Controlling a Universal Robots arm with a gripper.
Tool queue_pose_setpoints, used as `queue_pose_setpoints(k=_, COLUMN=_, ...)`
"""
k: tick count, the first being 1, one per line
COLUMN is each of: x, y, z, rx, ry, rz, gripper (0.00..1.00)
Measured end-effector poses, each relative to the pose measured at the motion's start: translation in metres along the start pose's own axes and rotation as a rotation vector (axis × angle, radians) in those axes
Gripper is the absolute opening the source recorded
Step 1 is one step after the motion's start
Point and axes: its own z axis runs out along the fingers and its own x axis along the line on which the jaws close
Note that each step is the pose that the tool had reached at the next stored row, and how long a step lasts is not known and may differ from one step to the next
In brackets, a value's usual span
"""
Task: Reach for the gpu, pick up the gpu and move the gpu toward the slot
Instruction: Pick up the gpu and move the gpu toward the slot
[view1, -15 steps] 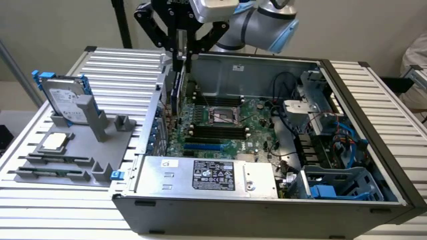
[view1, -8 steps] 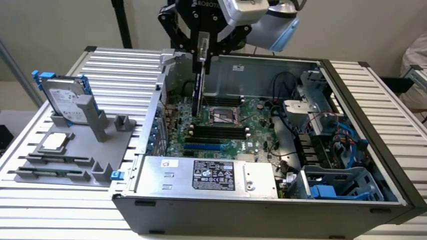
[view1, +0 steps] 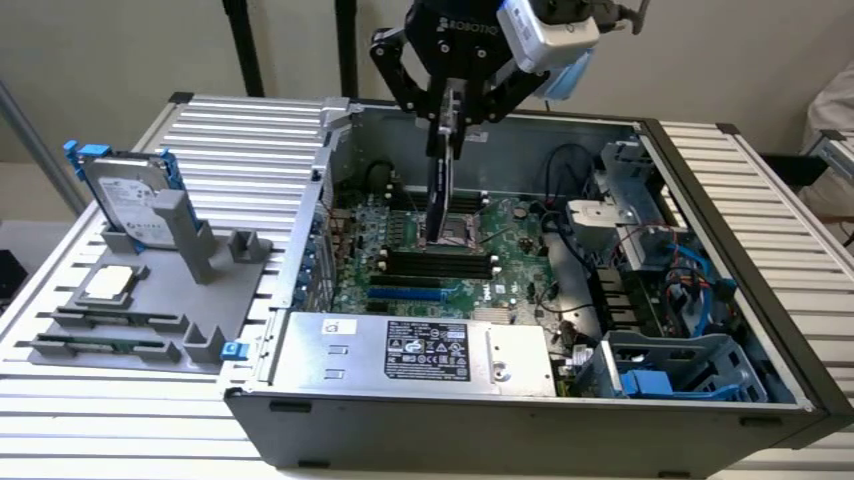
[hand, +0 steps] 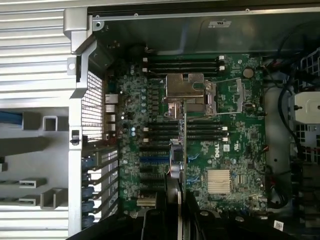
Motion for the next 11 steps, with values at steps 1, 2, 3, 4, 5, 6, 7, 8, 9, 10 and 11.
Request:
queue_pose_setpoints(k=1, x=-0.004, y=0.0004, z=0.0012, rx=0.0008, ry=0.0002, rz=0.0, gripper=0.26)
queue_pose_setpoints(k=2, x=-0.009, y=0.0009, z=0.0023, rx=0.0019, ry=0.0006, rz=0.0, gripper=0.26)
queue_pose_setpoints(k=3, x=-0.012, y=0.0012, z=0.0034, rx=0.0036, ry=0.0011, rz=0.0, gripper=0.26)
queue_pose_setpoints(k=4, x=-0.015, y=0.0015, z=0.0042, rx=0.0055, ry=0.0018, rz=0.0, gripper=0.26)
queue_pose_setpoints(k=5, x=-0.018, y=0.0017, z=0.005, rx=0.0076, ry=0.0024, rz=0.0, gripper=0.26)
queue_pose_setpoints(k=6, x=-0.019, y=0.0019, z=0.005, rx=0.0087, ry=0.003, rz=0.0, gripper=0.26)
queue_pose_setpoints(k=7, x=-0.02, y=0.0019, z=0.0051, rx=0.0087, ry=0.0033, rz=0.0, gripper=0.26)
queue_pose_setpoints(k=8, x=-0.02, y=0.0019, z=0.005, rx=0.0088, ry=0.0035, rz=0.0, gripper=0.26)
queue_pose_setpoints(k=9, x=-0.019, y=0.0019, z=0.005, rx=0.0088, ry=0.0035, rz=0.0, gripper=0.26)
queue_pose_setpoints(k=10, x=-0.02, y=0.0019, z=0.005, rx=0.0089, ry=0.0035, rz=0.0, gripper=0.26)
queue_pose_setpoints(k=11, x=-0.019, y=0.0019, z=0.0052, rx=0.0086, ry=0.0034, rz=0.0, gripper=0.26)
